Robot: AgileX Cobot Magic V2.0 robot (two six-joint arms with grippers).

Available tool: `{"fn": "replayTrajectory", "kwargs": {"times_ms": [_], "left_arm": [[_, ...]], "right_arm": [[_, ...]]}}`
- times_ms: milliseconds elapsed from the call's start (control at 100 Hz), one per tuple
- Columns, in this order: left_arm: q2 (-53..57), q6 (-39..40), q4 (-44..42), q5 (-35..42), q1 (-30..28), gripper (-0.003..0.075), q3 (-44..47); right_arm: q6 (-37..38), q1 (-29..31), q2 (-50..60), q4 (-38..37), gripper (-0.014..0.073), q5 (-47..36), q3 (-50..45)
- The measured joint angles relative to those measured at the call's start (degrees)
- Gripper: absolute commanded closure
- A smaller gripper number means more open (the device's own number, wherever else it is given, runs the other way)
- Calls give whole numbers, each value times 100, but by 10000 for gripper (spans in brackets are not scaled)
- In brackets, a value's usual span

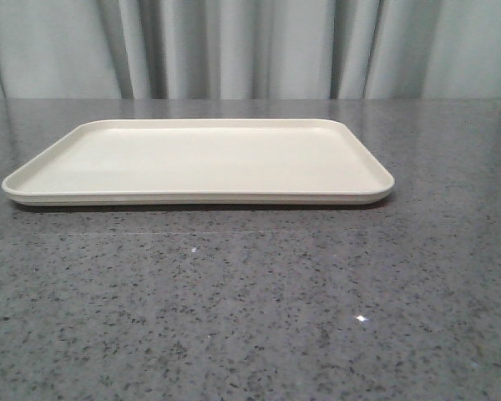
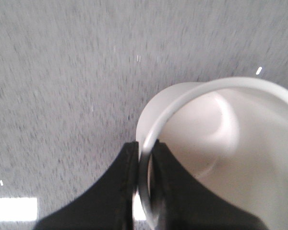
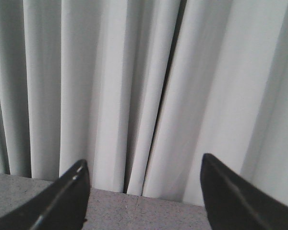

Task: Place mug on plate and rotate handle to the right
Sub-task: 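Grip the mug rim with the left gripper and lift it over the tray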

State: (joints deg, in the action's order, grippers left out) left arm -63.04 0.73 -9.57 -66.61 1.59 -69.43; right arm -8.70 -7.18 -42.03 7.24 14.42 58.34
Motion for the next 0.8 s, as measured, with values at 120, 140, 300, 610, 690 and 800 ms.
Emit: {"fn": "replayTrajectory", "kwargs": {"times_ms": [120,140,300,610,690,800], "left_arm": [[-115,-229,279,-103,0,740,-646],[-154,-268,344,-123,0,740,-769],[-634,-495,920,-312,29,740,-1679],[-1979,-587,1240,-339,1338,740,-2915],[-2338,-598,1254,-272,1772,740,-3104],[-2846,-609,1263,-105,2213,740,-3271]], "right_arm": [[0,0,0,0,96,0,0],[0,0,0,0,96,0,0],[0,0,0,-2,96,0,0],[0,0,0,-2,96,0,0],[0,0,0,-2,96,0,0],[0,0,0,-2,96,0,0]]}}
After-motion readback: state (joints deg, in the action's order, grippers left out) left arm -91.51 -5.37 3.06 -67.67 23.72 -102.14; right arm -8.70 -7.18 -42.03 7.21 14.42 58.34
